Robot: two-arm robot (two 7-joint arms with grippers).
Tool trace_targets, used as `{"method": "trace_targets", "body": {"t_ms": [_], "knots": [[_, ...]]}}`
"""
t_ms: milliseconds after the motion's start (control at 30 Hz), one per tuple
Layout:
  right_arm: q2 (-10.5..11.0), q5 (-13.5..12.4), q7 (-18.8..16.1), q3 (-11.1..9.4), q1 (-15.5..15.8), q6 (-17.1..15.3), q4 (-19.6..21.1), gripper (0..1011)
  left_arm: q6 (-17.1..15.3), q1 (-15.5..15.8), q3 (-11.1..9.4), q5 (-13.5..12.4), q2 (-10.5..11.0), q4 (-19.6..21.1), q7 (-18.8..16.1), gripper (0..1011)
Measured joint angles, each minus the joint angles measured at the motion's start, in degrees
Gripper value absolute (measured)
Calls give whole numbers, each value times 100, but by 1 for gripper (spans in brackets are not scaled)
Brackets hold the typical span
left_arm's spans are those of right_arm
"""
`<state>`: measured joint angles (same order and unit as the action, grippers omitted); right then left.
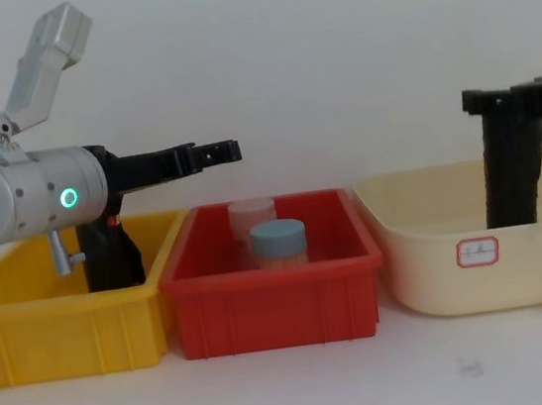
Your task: Pick up the garbage bag with the one hand and transfer it to the other hand.
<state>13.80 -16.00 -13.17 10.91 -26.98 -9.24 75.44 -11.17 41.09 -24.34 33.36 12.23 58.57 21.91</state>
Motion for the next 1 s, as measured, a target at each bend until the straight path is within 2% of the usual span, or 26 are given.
{"method": "trace_targets", "body": {"t_ms": [267,633,1000], "knots": [[61,-26,-143,-4,3,153,323,1001,-4,13,-4,-5,-7,-31,5,1002],[212,-195,-567,101,24,236,824,1001,-4,20,-8,-6,-11,-51,7,1002],[364,-381,-1069,432,168,56,1282,1001,-4,25,-8,-6,-15,-58,7,1001]]}}
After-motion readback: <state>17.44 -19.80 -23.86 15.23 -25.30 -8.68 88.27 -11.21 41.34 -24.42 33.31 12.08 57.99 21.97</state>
